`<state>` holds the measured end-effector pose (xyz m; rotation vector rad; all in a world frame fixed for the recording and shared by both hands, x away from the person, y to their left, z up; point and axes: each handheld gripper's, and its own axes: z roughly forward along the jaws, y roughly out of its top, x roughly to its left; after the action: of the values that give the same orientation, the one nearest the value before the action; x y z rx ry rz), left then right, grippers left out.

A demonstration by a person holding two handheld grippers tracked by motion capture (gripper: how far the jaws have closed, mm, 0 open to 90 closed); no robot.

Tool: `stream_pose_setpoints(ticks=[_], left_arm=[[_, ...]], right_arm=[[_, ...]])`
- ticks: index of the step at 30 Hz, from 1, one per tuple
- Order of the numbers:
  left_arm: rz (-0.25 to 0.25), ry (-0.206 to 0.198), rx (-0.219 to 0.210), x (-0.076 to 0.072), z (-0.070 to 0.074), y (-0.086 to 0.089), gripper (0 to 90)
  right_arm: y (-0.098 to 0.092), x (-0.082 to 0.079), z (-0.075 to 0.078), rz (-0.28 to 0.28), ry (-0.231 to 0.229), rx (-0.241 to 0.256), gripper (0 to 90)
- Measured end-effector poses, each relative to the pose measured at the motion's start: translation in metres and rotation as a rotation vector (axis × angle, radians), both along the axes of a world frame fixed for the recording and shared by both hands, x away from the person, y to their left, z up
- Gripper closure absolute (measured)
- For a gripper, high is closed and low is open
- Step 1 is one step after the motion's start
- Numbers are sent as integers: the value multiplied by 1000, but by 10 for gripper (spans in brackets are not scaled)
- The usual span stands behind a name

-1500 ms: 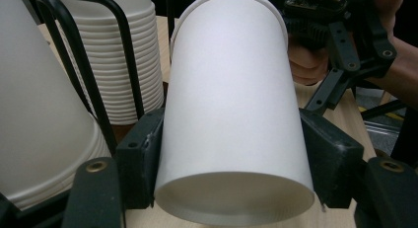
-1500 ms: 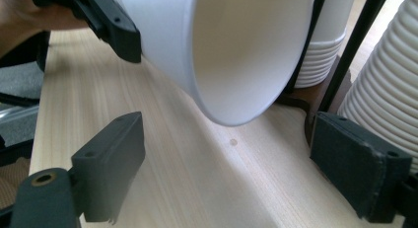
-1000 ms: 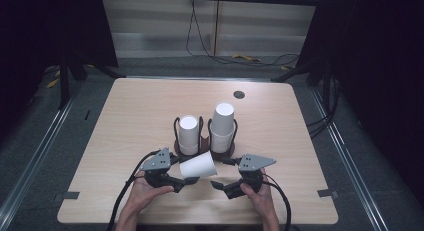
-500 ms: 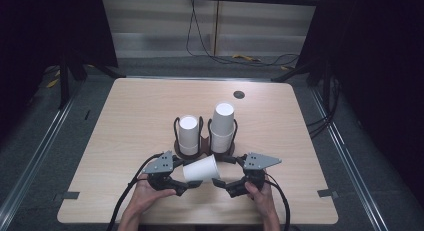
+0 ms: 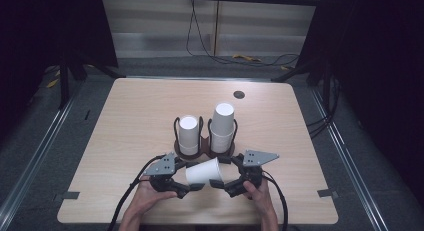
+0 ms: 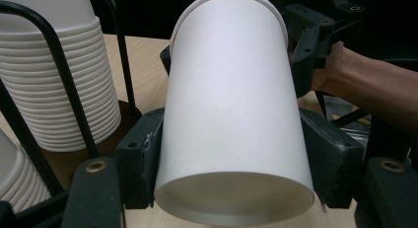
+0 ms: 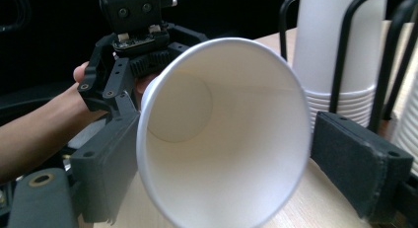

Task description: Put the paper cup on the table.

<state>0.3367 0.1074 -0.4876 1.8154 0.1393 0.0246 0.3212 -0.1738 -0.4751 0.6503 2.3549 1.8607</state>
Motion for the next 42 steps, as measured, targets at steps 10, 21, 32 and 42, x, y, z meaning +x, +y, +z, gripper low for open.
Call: stream_pose_setpoints(ticks=[10, 21, 32, 42], left_arm=[[-31, -1, -4, 0, 0, 0, 329], [-38, 17, -18, 3, 0, 2, 318], [21, 43, -15, 4, -1, 1, 185], [129, 12, -22, -1, -8, 6, 155]], right_arm=[[7, 6, 5, 84, 18, -41, 152], [6, 10, 10, 121, 54, -52, 196], [4, 9, 12, 105, 48, -52, 220], [-5, 8, 15, 44, 42, -53, 219]])
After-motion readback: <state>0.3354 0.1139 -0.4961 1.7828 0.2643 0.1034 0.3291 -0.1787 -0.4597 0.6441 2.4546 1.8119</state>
